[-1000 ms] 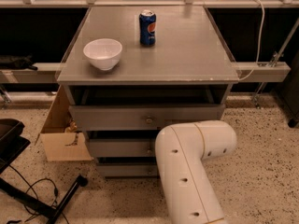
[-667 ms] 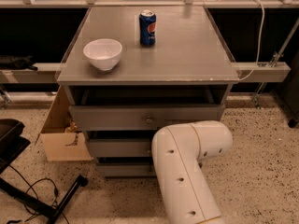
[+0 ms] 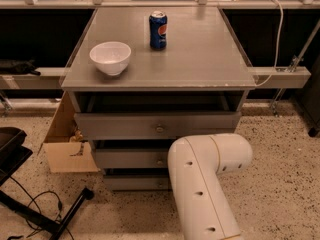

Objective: Open bottom drawer

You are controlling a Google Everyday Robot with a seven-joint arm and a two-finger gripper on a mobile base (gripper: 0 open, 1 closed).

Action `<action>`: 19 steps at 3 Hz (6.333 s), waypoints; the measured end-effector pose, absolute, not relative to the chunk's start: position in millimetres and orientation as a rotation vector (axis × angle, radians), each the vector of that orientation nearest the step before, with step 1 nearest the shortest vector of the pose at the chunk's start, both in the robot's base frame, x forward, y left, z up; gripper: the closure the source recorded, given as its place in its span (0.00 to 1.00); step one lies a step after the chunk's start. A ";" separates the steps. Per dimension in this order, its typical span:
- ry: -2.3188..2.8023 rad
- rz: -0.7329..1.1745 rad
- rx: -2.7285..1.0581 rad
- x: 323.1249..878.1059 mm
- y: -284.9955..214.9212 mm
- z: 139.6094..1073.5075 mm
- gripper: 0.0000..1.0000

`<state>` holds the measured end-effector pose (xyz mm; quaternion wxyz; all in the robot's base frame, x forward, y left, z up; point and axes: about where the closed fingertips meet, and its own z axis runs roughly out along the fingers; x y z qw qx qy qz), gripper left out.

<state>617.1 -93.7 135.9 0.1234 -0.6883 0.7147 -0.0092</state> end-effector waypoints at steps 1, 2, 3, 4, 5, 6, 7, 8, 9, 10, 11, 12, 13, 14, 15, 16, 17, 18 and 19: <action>2.085 -0.027 -2.007 617.1 -93.7 142.9 0.73; 2.085 -0.027 -2.007 617.1 -93.7 149.9 0.96; 2.088 -0.015 -2.013 611.4 -95.8 160.9 1.00; 2.089 -0.012 -2.015 610.0 -96.5 161.8 1.00; 2.105 0.008 -2.025 596.9 -105.2 163.7 1.00; 2.110 0.015 -2.027 592.4 -106.4 163.4 1.00; 2.118 0.029 -2.032 584.9 -108.2 163.2 1.00; 2.131 0.053 -2.032 576.0 -109.1 165.9 1.00; 2.144 0.081 -2.035 564.9 -110.7 169.7 1.00; 2.144 0.081 -2.035 564.9 -110.0 167.9 1.00; 2.151 0.101 -2.045 556.7 -112.9 167.4 1.00; 2.158 0.117 -2.053 549.6 -115.0 168.1 1.00; 2.167 0.141 -2.049 542.7 -113.4 171.7 1.00; 2.177 0.165 -2.058 532.7 -117.9 172.4 1.00; 2.177 0.165 -2.058 532.8 -117.3 172.4 1.00; 2.185 0.185 -2.063 526.1 -119.8 173.3 1.00; 2.185 0.185 -2.063 526.2 -119.3 173.4 1.00; 2.193 0.206 -2.070 519.8 -121.6 174.1 1.00; 2.198 0.221 -2.074 515.3 -122.7 174.8 1.00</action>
Offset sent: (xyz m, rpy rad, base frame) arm -0.0707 -0.1155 0.0619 -0.1509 0.1361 -0.0575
